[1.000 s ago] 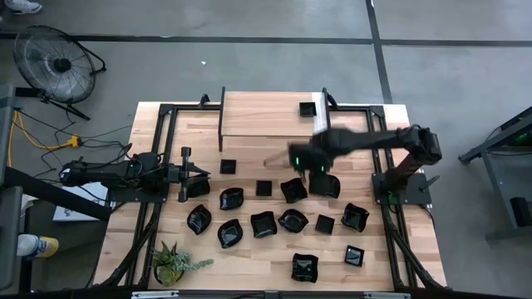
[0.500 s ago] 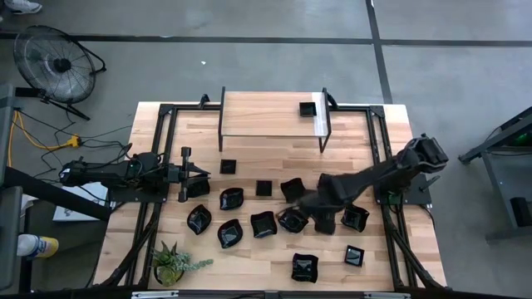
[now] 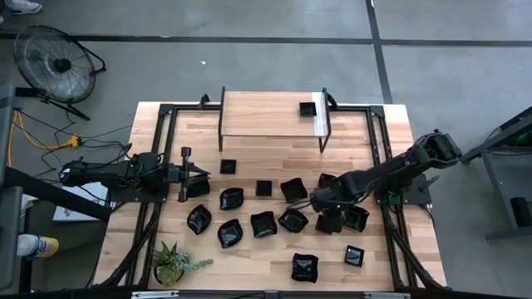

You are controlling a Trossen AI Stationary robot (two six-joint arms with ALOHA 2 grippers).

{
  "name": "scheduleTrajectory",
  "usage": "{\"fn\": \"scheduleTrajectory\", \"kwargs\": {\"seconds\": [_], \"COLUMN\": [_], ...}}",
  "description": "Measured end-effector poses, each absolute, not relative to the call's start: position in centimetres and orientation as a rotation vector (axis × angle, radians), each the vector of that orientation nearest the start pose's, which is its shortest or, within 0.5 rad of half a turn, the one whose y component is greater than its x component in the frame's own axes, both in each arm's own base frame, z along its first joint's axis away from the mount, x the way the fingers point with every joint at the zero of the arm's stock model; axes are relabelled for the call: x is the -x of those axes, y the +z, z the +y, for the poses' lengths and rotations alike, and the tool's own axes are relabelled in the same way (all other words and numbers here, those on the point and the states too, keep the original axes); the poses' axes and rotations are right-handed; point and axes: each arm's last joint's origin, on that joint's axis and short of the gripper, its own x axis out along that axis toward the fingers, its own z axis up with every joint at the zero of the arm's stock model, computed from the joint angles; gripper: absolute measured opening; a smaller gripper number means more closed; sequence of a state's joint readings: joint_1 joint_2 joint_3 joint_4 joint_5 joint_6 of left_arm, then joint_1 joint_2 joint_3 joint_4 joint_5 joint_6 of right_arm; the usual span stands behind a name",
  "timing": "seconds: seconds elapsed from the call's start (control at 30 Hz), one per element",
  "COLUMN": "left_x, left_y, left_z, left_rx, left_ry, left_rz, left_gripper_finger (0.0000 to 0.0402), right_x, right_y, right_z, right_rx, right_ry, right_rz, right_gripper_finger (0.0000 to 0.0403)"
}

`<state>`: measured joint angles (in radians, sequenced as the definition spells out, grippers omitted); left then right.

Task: Pick & Place Mini shaped plates
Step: Stack the black square plate on top of the black square plate on the shelf

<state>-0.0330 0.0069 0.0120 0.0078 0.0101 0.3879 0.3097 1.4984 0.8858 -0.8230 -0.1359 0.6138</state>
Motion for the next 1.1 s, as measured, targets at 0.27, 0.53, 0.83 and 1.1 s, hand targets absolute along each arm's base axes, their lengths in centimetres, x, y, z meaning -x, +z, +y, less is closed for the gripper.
{"fn": "scheduleTrajectory", "kwargs": {"seconds": [0.27,0.53,0.83,1.1], "left_x": [-9.7,-9.7,-9.7,-9.7], "left_y": [16.8,16.8,16.8,16.8], "left_z": [-0.4,-0.4,-0.4,-0.4], "left_rx": [-0.388,-0.388,-0.388,-0.388], "left_ry": [-0.04,-0.04,-0.04,-0.04], "left_rz": [-0.021,-0.021,-0.021,-0.021], "left_gripper_finger": [0.0056,0.0056,0.0056,0.0056], "right_x": [-23.5,-24.2,-24.7,-25.0], "right_y": [16.9,16.2,15.0,14.5], "right_z": [7.6,7.4,7.6,7.7], "right_rx": [-0.37,-0.398,-0.422,-0.427], "right_ry": [0.023,0.023,-0.012,-0.023], "right_rz": [1.476,1.477,1.501,1.5], "right_gripper_finger": [0.0129,0.0129,0.0129,0.0129]}}
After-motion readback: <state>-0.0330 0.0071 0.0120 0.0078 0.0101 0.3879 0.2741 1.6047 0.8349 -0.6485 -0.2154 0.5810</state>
